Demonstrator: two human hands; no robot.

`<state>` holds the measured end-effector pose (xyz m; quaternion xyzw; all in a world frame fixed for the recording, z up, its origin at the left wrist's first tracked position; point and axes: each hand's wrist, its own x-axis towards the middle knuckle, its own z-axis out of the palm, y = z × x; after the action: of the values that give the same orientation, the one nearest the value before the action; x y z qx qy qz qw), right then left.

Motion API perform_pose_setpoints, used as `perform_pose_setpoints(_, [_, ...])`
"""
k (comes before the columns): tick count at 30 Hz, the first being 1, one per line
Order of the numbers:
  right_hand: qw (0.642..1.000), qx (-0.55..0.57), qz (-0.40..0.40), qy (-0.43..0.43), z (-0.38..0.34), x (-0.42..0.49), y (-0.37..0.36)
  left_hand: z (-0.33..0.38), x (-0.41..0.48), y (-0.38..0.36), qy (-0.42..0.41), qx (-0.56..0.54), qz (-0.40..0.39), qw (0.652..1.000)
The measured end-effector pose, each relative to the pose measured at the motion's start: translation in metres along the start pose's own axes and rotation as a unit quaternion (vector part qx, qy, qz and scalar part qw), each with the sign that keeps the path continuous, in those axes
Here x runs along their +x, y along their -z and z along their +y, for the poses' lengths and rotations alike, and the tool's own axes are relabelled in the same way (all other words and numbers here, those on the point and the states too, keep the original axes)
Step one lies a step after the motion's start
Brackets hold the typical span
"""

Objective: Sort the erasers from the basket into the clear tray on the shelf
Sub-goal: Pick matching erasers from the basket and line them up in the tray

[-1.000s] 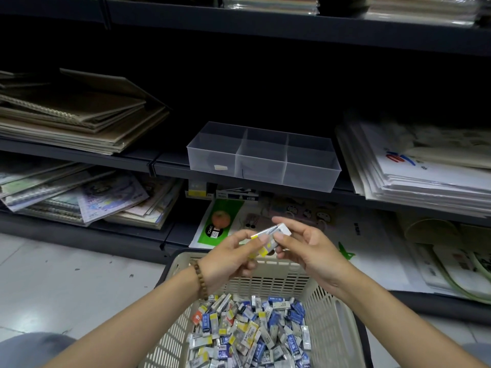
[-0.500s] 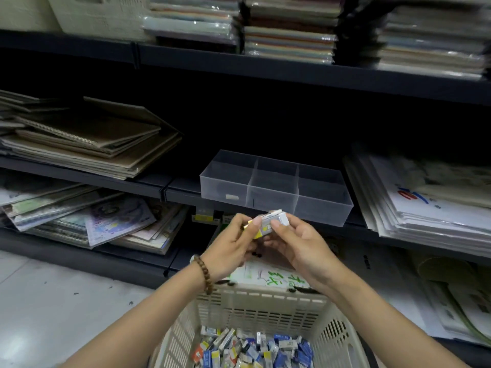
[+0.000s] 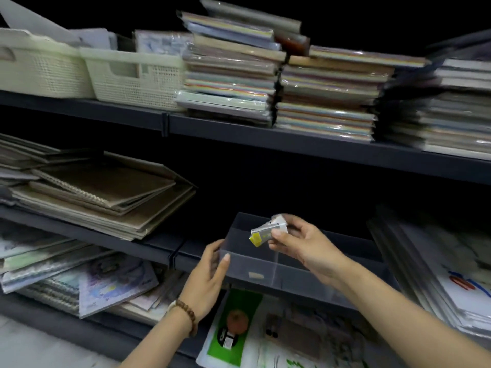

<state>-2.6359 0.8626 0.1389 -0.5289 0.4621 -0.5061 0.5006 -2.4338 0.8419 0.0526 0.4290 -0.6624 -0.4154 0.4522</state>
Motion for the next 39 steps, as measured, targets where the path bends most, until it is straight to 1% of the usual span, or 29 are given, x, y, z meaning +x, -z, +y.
perform_pose_setpoints(1, [0.999, -0.033, -0.013, 0.001, -0.002, 0.008, -0.004, 0.003, -0.002, 0.000, 0.004, 0.000, 0.001, 1.000])
perform_pose_setpoints(3, [0.988, -0.149, -0.036, 0.009, -0.001, 0.022, -0.011, 0.007, -0.007, 0.000, 0.004, 0.024, -0.004, 1.000])
perform_pose_setpoints(5, [0.951, -0.304, -0.051, 0.019, 0.006, 0.035, -0.020, 0.009, -0.010, 0.000, -0.003, 0.057, -0.002, 0.998])
perform_pose_setpoints(7, [0.907, -0.416, -0.056, -0.002, 0.018, 0.044, -0.030, 0.011, -0.013, -0.001, -0.006, 0.075, -0.007, 0.997])
perform_pose_setpoints(8, [0.896, -0.441, -0.049, -0.026, 0.024, 0.046, -0.034, 0.011, -0.013, -0.001, -0.005, 0.078, -0.013, 0.997])
perform_pose_setpoints(11, [0.885, -0.460, -0.018, -0.073, 0.032, 0.049, -0.044, 0.012, -0.013, -0.001, 0.004, 0.080, -0.029, 0.996])
perform_pose_setpoints(14, [0.885, -0.456, 0.002, -0.092, 0.036, 0.053, -0.046, 0.013, -0.013, 0.000, 0.016, 0.069, -0.045, 0.996])
perform_pose_setpoints(16, [0.887, -0.443, 0.010, -0.126, 0.036, 0.053, -0.044, 0.014, -0.014, 0.001, 0.021, 0.062, -0.055, 0.996])
perform_pose_setpoints(17, [0.896, -0.419, 0.008, -0.148, 0.035, 0.054, -0.042, 0.014, -0.013, 0.002, 0.024, 0.056, -0.058, 0.996])
perform_pose_setpoints(19, [0.917, -0.353, -0.010, -0.184, 0.034, 0.054, -0.037, 0.015, -0.014, 0.004, 0.027, 0.046, -0.067, 0.996])
perform_pose_setpoints(20, [0.921, -0.338, -0.023, -0.193, 0.033, 0.054, -0.035, 0.015, -0.014, 0.004, 0.027, 0.043, -0.071, 0.996])
perform_pose_setpoints(23, [0.923, -0.319, -0.055, -0.208, 0.031, 0.055, -0.034, 0.014, -0.014, 0.005, 0.030, 0.027, -0.079, 0.996])
perform_pose_setpoints(27, [0.936, -0.221, -0.086, -0.261, 0.030, 0.056, -0.033, 0.013, -0.014, 0.005, 0.028, 0.012, -0.079, 0.996])
perform_pose_setpoints(29, [0.937, -0.211, -0.089, -0.264, 0.031, 0.056, -0.033, 0.012, -0.015, 0.004, 0.027, 0.015, -0.076, 0.997])
perform_pose_setpoints(33, [0.936, -0.248, -0.044, -0.246, 0.034, 0.057, -0.032, 0.011, -0.015, 0.003, 0.023, 0.027, -0.072, 0.997])
perform_pose_setpoints(34, [0.938, -0.237, -0.030, -0.250, 0.035, 0.058, -0.033, 0.011, -0.015, 0.003, 0.024, 0.028, -0.071, 0.997])
perform_pose_setpoints(37, [0.953, -0.152, 0.003, -0.260, 0.037, 0.059, -0.035, 0.011, -0.016, 0.004, 0.026, 0.026, -0.070, 0.997])
perform_pose_setpoints(39, [0.955, -0.155, 0.010, -0.255, 0.037, 0.060, -0.037, 0.011, -0.016, 0.004, 0.027, 0.017, -0.070, 0.997])
